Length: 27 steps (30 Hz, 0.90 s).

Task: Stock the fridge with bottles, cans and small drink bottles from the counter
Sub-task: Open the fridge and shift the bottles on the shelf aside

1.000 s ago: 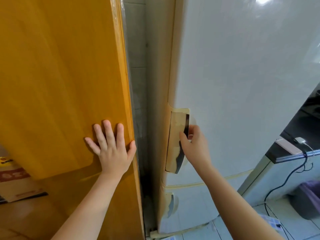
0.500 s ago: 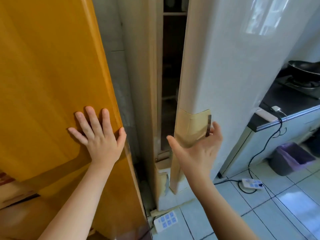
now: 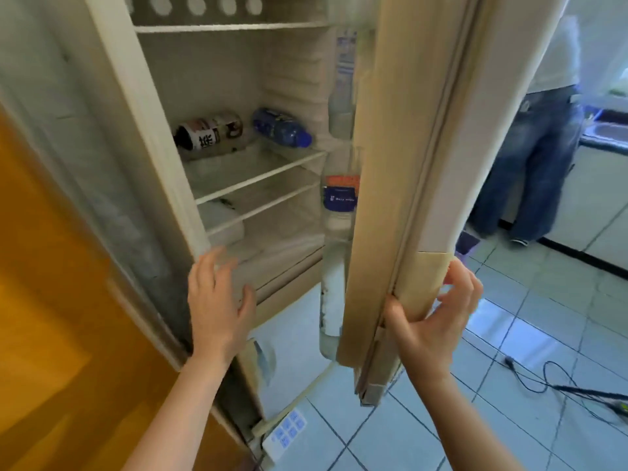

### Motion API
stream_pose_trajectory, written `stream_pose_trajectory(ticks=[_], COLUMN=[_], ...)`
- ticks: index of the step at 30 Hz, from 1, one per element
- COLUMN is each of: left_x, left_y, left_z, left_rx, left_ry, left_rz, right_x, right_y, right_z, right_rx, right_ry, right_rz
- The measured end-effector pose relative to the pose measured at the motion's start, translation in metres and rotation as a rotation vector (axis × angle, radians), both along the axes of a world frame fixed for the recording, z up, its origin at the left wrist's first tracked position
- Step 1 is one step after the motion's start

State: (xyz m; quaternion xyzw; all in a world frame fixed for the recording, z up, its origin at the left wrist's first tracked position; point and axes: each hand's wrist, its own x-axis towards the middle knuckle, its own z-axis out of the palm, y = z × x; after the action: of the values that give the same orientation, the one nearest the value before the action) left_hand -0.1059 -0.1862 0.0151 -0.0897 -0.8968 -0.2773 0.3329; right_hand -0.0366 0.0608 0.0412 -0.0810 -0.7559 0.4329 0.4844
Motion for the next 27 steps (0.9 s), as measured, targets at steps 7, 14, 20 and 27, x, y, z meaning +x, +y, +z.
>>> stream_pose_trajectory(ticks=[7,14,20,27], left_x=[-0.021,-0.042,-0.064,-0.118], left_y=[0.079,0.148,0.195,0.233], left_z=[0.005,0.01,0.009,0.028], left_rx=[-0.05,-0.065,-0.04,-0.064], left_ry=[-0.138,-0.141,-0.176,-0.1], left_rz=[-0.281,-0.423,-0.459,-0.426], right_x=[0.019,0.022,-0.017,-0.075], right_y=[0.071,0.11,0.129,0.196], right_z=[0.003,0.029,0.053,0.051], right_rx=[-0.233,0.11,0.578,0.565], right_ry=[0.017,0.153,0.036,-0.146], right_rz=[-0.173,-0.476,-0.388,-0.588])
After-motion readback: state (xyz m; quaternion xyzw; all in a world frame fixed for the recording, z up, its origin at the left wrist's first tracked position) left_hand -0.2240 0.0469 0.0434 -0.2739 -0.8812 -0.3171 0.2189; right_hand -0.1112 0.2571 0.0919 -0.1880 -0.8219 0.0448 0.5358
